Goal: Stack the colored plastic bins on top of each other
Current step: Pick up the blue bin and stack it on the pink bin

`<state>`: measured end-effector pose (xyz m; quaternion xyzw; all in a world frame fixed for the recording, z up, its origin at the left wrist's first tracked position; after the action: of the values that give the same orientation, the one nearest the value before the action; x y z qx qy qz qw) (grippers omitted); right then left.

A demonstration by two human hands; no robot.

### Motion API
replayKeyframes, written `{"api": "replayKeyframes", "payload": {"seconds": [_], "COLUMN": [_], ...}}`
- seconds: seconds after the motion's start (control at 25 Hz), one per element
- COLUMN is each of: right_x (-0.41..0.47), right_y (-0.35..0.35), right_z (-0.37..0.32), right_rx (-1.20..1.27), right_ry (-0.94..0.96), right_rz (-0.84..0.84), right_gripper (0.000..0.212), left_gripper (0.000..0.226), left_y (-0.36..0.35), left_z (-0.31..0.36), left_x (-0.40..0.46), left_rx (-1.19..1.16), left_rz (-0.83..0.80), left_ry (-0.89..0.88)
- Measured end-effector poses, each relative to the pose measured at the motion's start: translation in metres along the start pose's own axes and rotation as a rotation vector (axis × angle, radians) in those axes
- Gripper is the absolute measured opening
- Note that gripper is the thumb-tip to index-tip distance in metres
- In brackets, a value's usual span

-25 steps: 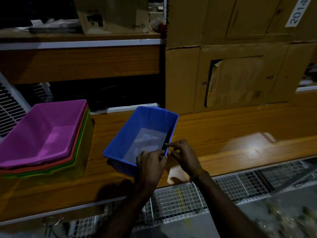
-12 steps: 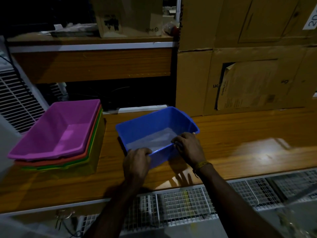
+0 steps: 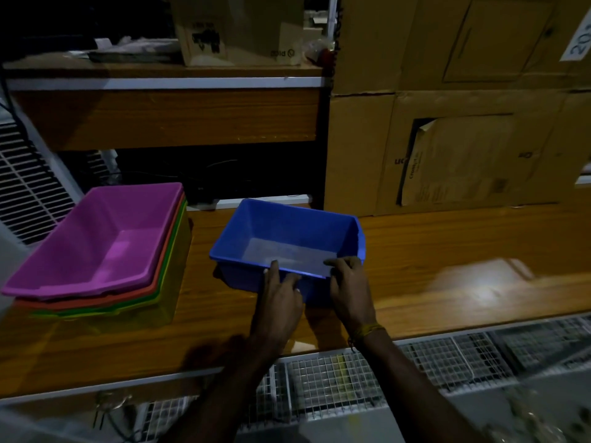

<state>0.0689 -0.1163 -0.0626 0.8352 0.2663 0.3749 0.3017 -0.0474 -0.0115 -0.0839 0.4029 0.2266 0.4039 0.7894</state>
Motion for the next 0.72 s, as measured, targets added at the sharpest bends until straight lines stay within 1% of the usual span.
{"api": "replayKeyframes", "payload": {"seconds": [0.12,0.2,0.36,0.44,0.52,0.6,0.68,0.72], "right_x": [0.002,0.003,-0.002,-0.002,0.002,0.003,0.001,0.0], "right_y": [0.014,0.015,0.014,0.011,0.007,0.006,0.01,0.011], "right_z": [0.001,0.002,0.003,0.003,0.003,0.011,0.024,0.029], "right_rx": [0.049,0.113,0.081,0.051,-0.033,-0.14,-0.176,-0.178], "right_ry": [-0.025,-0.037,0.014,0.045,0.075,0.048,-0.053,-0.087], "right_rz": [0.081,0.081,0.07,0.037,-0.02,-0.059,-0.074,-0.075], "right_gripper": [0.031,0.034,0.026,0.023,0.023,0.026,0.028,0.029], "left_gripper": [0.039,0.038,0.021,0.011,0.005,0.008,0.016,0.019], "left_y": [-0.016,-0.026,-0.015,-0.008,0.002,0.014,0.027,0.033], "left_z": [0.013,0.016,0.011,0.003,-0.006,-0.015,-0.024,-0.03], "left_x": [-0.007,-0.011,-0.004,0.001,0.004,0.006,0.007,0.008], "left_rx": [-0.035,-0.014,-0.11,-0.175,-0.221,-0.231,-0.236,-0.227], "left_rz": [-0.033,-0.058,-0.047,-0.076,-0.089,-0.05,0.023,0.069], "left_ry": [-0.037,-0.066,-0.08,-0.07,-0.067,-0.082,-0.08,-0.052]}}
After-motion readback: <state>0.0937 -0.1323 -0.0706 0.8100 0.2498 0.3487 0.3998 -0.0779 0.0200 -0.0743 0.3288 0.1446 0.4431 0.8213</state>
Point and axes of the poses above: each hand's wrist, its own x-axis towards the middle knuckle, its own y-axis out of the back of the hand, z = x × y, the point moved 9 cm from there along x, towards the middle knuckle, and after that the axes turned 14 degrees about y, right-handed, at the moved point
